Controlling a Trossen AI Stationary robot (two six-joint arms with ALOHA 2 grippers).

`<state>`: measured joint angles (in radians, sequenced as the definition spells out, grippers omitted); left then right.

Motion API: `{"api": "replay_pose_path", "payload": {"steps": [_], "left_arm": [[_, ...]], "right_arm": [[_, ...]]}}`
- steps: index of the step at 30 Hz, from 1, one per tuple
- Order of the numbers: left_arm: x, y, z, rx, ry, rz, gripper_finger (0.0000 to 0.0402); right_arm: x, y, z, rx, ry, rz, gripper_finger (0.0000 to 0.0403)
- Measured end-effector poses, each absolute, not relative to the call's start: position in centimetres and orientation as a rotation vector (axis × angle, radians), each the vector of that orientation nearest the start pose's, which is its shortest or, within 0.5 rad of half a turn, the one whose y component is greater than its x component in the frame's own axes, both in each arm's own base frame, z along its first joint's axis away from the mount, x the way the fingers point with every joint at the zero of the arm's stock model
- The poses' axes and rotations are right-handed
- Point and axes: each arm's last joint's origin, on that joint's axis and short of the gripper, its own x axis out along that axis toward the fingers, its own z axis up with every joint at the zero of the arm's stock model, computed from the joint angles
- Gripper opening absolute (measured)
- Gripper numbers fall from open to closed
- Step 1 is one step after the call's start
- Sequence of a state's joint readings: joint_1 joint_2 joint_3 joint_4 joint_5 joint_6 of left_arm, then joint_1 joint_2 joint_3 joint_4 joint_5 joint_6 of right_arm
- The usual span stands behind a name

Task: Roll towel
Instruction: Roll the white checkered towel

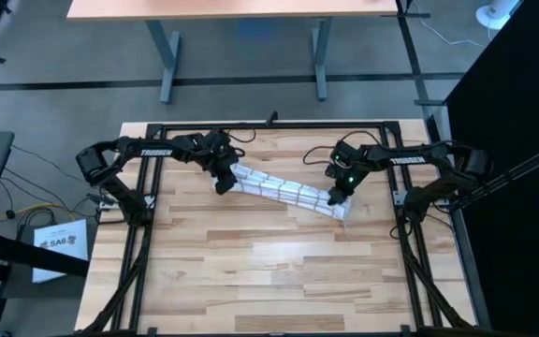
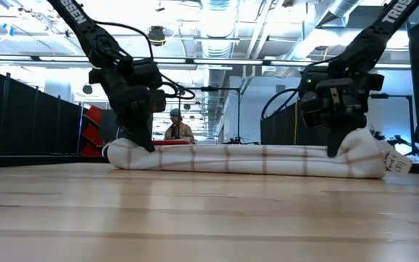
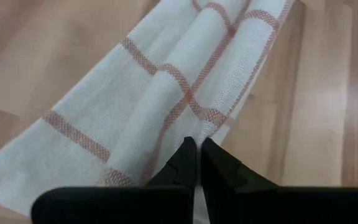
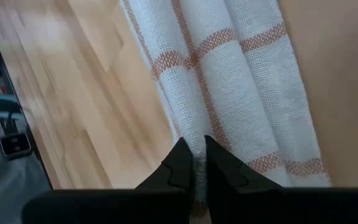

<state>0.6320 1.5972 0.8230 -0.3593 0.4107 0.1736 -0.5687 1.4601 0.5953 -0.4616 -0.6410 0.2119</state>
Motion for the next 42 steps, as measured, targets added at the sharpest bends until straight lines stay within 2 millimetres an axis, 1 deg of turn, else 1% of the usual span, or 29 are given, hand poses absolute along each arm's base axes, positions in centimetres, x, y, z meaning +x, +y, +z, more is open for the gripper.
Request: {"api": "replay_pose_path", "payload": {"steps": [4,8,11,12,14,17,20,23,27,28,30,33,36,38,40,42], "left_arm": [[23.2,16.6,15.4,-0.413,0.982,0.135,0.0002],[22.8,17.1,15.4,-0.432,0.979,0.169,0.0003],[22.1,16.9,15.0,-0.457,1.068,0.210,0.0032],[22.1,17.0,15.2,-0.451,1.084,0.212,0.0044],[22.3,17.0,16.0,-0.438,1.099,0.199,0.0070],[22.1,17.3,16.7,-0.471,1.147,0.203,0.0107],[22.7,17.8,18.2,-0.454,1.129,0.203,0.0132],[23.2,18.2,20.0,-0.414,1.127,0.213,0.0142],[23.6,18.0,23.0,-0.338,1.074,0.232,0.0145],[23.6,17.6,23.8,-0.313,1.062,0.217,0.0145],[23.6,16.2,24.9,-0.241,1.077,0.166,0.0145],[23.8,13.4,25.1,-0.134,1.186,0.090,0.0145],[24.8,10.2,24.5,-0.021,1.266,0.039,0.0145],[25.7,8.7,23.8,0.082,1.251,0.046,0.0145],[26.2,7.7,22.8,0.206,1.232,0.086,0.0145],[26.2,7.4,21.6,0.301,1.243,0.142,0.0146]], "right_arm": [[18.8,-11.2,13.0,0.946,1.078,-0.073,0.0014],[18.2,-12.1,13.1,0.999,1.051,-0.122,0.0018],[17.1,-12.0,12.6,1.077,1.113,-0.164,0.0057],[17.0,-12.2,12.5,1.081,1.111,-0.172,0.0073],[16.9,-12.5,12.9,1.059,1.096,-0.172,0.0105],[16.2,-12.8,12.6,1.079,1.117,-0.197,0.0148],[16.3,-13.1,12.8,1.051,1.089,-0.193,0.0179],[16.6,-13.3,13.5,1.009,1.066,-0.178,0.0193],[17.1,-13.2,15.6,0.899,0.992,-0.145,0.0196],[17.3,-13.0,16.3,0.860,0.970,-0.127,0.0195],[17.7,-12.0,17.5,0.781,0.937,-0.078,0.0193],[18.3,-9.9,18.6,0.673,0.939,0.005,0.0191],[18.7,-8.0,19.0,0.551,1.001,-0.020,0.0190],[18.8,-7.2,18.8,0.471,1.058,-0.075,0.0190],[18.9,-6.6,18.6,0.400,1.111,-0.112,0.0189],[18.9,-6.2,18.2,0.357,1.158,-0.144,0.0189]]}}
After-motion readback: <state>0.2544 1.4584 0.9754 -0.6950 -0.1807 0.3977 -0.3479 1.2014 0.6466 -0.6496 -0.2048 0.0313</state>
